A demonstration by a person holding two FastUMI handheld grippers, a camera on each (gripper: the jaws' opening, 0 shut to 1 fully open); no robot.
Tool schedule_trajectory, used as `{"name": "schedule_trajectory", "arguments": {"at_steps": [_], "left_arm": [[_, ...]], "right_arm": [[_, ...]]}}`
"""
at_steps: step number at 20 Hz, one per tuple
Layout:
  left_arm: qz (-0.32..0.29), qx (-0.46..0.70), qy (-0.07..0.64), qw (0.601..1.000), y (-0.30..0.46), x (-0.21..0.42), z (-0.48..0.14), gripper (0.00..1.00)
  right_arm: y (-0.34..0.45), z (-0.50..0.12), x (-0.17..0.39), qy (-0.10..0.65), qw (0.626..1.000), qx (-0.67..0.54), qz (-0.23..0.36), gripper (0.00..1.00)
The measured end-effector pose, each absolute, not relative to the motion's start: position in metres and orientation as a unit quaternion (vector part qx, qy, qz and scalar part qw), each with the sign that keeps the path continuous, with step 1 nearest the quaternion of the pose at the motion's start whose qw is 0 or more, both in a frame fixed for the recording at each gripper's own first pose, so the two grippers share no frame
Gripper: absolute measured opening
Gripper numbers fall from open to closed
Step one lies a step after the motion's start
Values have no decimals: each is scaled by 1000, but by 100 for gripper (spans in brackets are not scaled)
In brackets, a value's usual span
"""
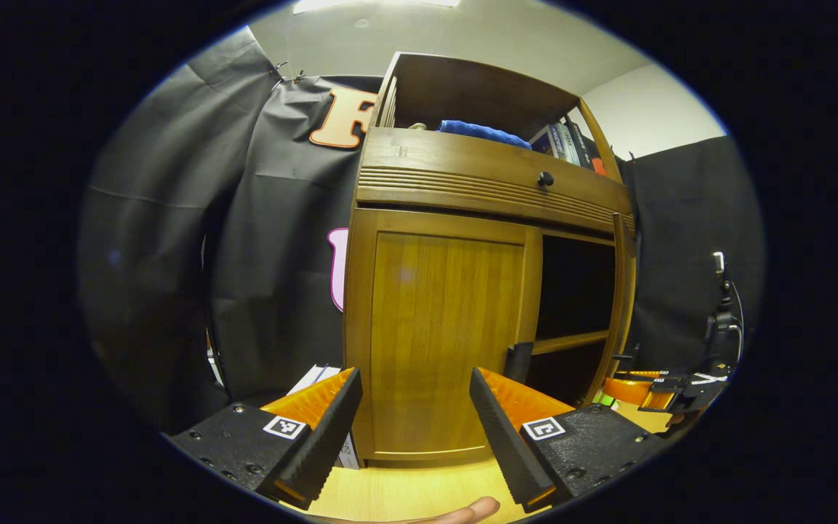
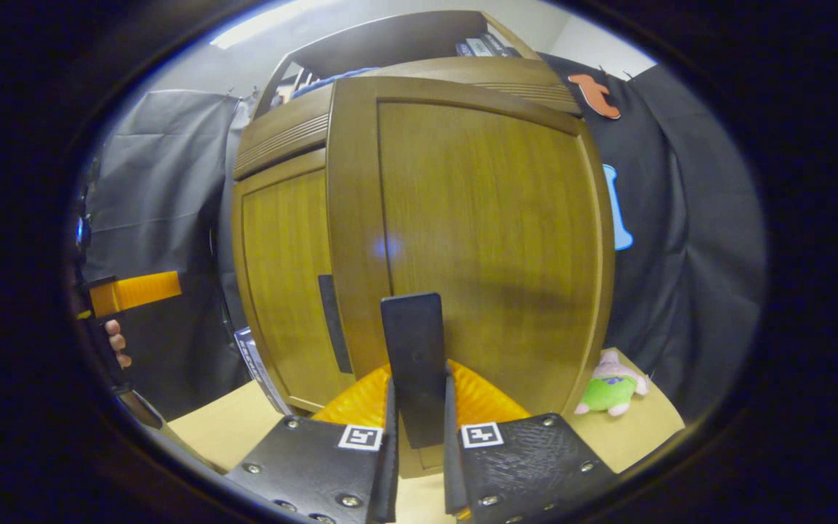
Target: Open the right door of the double-door shoe cabinet with the right hand, and open the left door with the left hand.
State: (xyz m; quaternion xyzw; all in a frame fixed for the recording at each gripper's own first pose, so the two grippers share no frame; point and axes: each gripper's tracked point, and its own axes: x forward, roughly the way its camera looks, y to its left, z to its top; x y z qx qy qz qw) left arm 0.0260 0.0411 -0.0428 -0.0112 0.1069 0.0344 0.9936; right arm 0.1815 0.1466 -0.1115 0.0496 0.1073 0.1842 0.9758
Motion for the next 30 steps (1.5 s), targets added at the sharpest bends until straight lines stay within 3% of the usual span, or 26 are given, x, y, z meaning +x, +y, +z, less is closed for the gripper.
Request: {"name": "schedule_trajectory", "arguments": {"at_steps": [5,7,13,14,15,21,22,24,25,27,28,30], "left_arm": [[35,-15,120,992,38,25,-48,87],[34,-12,119,992,35,24,-49,93],[29,6,110,993,26,21,-48,93],[27,10,110,994,24,20,-48,88],[26,13,111,993,23,20,-48,93],[25,9,103,994,13,18,-46,93],[26,10,101,994,12,16,-47,88],[24,12,101,995,9,16,-47,93],[23,14,102,994,7,16,-47,87],[20,19,102,994,3,18,-49,87],[19,23,104,994,1,19,-51,87],[18,30,106,994,-1,19,-54,87]], "right_arm": [[140,-111,178,106,976,51,183,25],[137,-110,177,104,977,52,180,25],[130,-107,173,102,978,58,171,25],[129,-106,173,102,979,58,168,25],[126,-106,172,102,979,58,164,25],[95,-113,158,113,984,51,130,24],[87,-113,154,114,984,45,126,24],[72,-114,152,111,987,34,115,24],[66,-113,151,107,988,27,109,27],[53,-118,164,100,991,4,83,24],[37,-109,150,95,993,1,65,6],[11,-108,149,90,995,-14,37,6]]}}
